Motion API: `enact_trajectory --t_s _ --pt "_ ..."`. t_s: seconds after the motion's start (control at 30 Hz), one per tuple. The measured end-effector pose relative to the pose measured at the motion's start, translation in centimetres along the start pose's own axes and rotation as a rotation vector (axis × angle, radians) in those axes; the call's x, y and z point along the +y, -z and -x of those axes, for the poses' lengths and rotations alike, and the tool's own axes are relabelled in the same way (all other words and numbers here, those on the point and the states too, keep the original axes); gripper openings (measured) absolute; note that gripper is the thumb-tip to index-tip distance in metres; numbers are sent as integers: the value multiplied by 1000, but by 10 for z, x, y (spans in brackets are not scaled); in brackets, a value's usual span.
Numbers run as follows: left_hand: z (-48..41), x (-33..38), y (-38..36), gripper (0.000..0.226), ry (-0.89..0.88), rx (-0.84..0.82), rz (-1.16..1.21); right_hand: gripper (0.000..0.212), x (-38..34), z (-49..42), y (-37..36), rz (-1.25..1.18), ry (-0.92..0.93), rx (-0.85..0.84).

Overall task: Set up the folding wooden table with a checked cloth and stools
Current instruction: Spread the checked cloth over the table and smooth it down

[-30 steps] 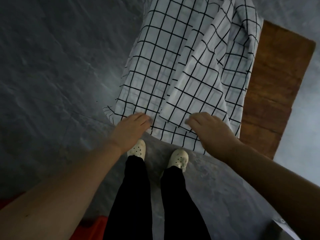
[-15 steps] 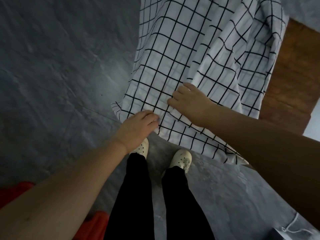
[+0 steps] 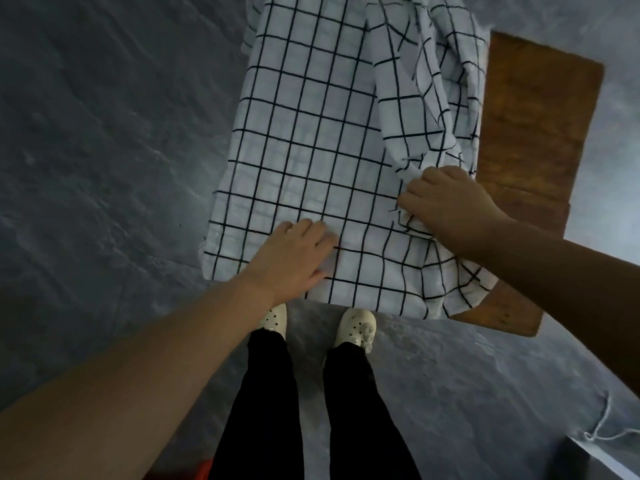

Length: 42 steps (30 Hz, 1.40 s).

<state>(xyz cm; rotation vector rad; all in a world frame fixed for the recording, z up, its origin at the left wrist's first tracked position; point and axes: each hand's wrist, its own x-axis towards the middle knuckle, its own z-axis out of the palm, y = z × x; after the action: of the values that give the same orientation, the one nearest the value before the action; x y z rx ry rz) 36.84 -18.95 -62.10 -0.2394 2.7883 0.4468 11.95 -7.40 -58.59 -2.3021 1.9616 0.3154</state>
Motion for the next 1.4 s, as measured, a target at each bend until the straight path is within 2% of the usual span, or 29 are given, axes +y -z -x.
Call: enact_trajectory --t_s 0.13,0.23,0.33,0.47,0.6,0.77,0.83,0.93,1.2,1.4 --pt "-39 26 4 85 -58 -108 4 48 31 43 10 3 -138 -48" --pt "-64 46 7 99 -49 -157 -85 55 52 74 10 2 -279 -68" --pt "-83 66 9 99 -59 -159 -87 52 69 102 7 -25 -369 -79" --pt "-96 87 6 99 -60 -244 -80 46 88 140 -3 -75 -530 -81" --pt "-99 95 4 104 -24 -292 -159 40 100 182 -19 -86 -654 -132" --pt "-98 94 -5 123 -56 -218 -210 40 96 244 -37 -168 -799 -211" --pt "-96 89 -13 124 -71 -175 -211 38 88 265 -44 -203 -837 -242" --pt "-95 90 -16 122 -83 -149 -221 37 74 287 -54 -274 -870 -201" --pt "-80 107 -21 123 -54 -210 -230 44 48 321 -78 -405 -939 -249" --pt "-80 117 -17 96 -14 -161 -181 46 23 344 -79 -457 -940 -353"
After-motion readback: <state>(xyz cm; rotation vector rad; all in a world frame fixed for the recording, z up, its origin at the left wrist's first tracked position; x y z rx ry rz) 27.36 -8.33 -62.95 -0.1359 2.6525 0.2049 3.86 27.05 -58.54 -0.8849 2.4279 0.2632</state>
